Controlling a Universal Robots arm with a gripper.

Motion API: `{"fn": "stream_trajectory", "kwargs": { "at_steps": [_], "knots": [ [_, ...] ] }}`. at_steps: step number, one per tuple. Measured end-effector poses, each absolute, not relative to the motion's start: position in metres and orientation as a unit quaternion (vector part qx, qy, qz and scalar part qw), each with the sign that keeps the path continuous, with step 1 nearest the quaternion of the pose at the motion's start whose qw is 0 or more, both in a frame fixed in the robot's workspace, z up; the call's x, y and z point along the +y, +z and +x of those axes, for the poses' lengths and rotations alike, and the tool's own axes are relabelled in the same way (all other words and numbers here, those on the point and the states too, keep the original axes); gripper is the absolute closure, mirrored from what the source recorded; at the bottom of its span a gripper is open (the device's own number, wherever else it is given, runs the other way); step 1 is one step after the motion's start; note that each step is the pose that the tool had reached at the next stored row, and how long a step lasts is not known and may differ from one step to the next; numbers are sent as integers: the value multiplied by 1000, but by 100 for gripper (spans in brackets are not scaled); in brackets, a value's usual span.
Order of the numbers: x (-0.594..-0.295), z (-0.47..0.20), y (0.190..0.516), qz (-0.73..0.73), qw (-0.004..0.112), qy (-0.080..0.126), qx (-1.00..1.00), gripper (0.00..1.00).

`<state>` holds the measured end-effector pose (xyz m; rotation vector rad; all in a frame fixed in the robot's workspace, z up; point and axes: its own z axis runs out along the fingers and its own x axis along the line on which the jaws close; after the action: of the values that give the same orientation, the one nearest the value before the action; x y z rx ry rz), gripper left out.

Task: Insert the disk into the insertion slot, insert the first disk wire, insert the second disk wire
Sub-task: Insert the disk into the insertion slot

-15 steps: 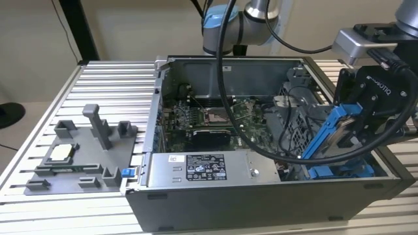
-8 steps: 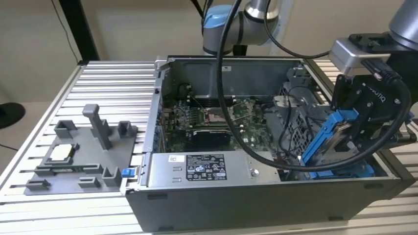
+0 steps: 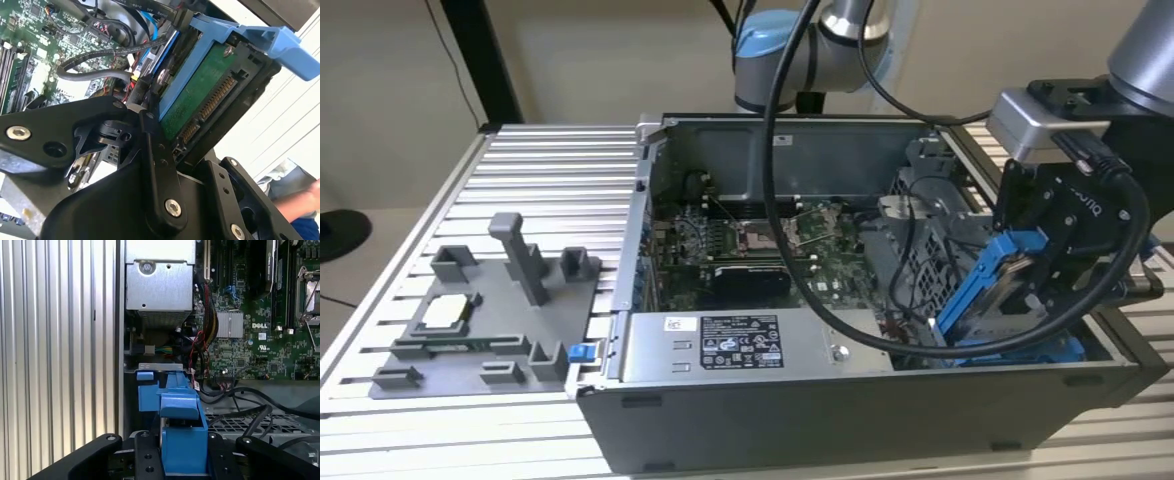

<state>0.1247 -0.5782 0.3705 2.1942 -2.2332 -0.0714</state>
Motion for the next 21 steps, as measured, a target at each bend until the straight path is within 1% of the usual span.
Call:
{"fn": "stream_trajectory", "kwargs": {
  "at_steps": [3, 4, 7, 21],
  "knots": [
    [-578, 125, 370, 701, 5, -23, -713, 100],
    [-578, 125, 370, 701, 5, -23, -713, 0],
    [-578, 125, 371, 701, 5, -23, -713, 0],
    [-578, 125, 396, 701, 5, -23, -713, 0]
  ]
}}
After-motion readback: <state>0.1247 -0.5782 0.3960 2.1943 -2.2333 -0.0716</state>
